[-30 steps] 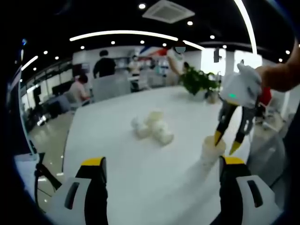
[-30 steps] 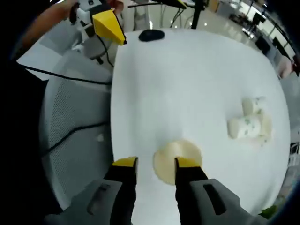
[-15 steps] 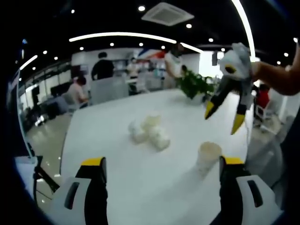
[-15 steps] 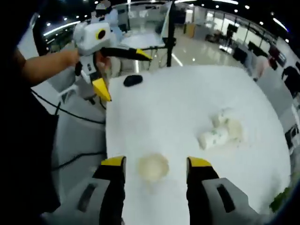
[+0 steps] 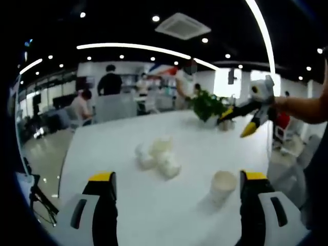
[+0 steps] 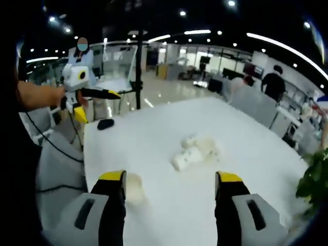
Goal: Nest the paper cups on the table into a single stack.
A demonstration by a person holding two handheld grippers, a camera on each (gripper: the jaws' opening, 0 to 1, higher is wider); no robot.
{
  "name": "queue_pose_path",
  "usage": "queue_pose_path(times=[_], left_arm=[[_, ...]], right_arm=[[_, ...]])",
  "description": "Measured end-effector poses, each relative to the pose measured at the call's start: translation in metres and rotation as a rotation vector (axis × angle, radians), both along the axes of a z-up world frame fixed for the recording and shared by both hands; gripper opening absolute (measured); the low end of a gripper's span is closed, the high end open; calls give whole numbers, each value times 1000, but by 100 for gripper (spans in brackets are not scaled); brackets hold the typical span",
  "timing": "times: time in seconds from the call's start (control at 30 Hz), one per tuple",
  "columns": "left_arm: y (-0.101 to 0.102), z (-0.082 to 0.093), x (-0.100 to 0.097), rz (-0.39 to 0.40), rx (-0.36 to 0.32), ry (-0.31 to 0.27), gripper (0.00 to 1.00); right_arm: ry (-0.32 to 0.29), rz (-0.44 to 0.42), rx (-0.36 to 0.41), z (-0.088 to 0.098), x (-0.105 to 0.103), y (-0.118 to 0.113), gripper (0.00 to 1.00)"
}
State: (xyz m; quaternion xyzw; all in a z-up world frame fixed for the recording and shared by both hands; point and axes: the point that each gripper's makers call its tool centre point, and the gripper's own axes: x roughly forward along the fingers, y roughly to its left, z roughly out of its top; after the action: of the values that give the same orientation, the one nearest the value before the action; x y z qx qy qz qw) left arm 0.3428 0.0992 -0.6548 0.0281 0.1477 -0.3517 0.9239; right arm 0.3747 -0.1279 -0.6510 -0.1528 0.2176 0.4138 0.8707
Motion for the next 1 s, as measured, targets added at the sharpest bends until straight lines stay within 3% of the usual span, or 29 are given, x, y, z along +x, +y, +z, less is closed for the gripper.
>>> queue_pose_path(times=[0.07, 0.13, 0.27, 0.4, 0.57, 1.0], left_arm=[[3, -8, 0, 15, 35, 10, 98], [3, -11, -2, 20, 21, 12, 98], [4, -13, -4, 30, 7, 11, 98], [9, -24, -12, 26, 47, 29, 98], [14, -23, -16, 44, 19, 45, 98], [8, -18, -5, 60, 2, 68, 98]], right_arm=[[-4, -34, 30, -4, -1, -13, 77], [-61, -41, 95, -3, -2, -19, 81], [-59, -61, 111, -15, -11, -34, 87], [-47, -111, 152, -19, -16, -51, 93], [-35, -120, 131, -29, -23, -60, 100], [-32, -123, 138, -36, -24, -64, 100]])
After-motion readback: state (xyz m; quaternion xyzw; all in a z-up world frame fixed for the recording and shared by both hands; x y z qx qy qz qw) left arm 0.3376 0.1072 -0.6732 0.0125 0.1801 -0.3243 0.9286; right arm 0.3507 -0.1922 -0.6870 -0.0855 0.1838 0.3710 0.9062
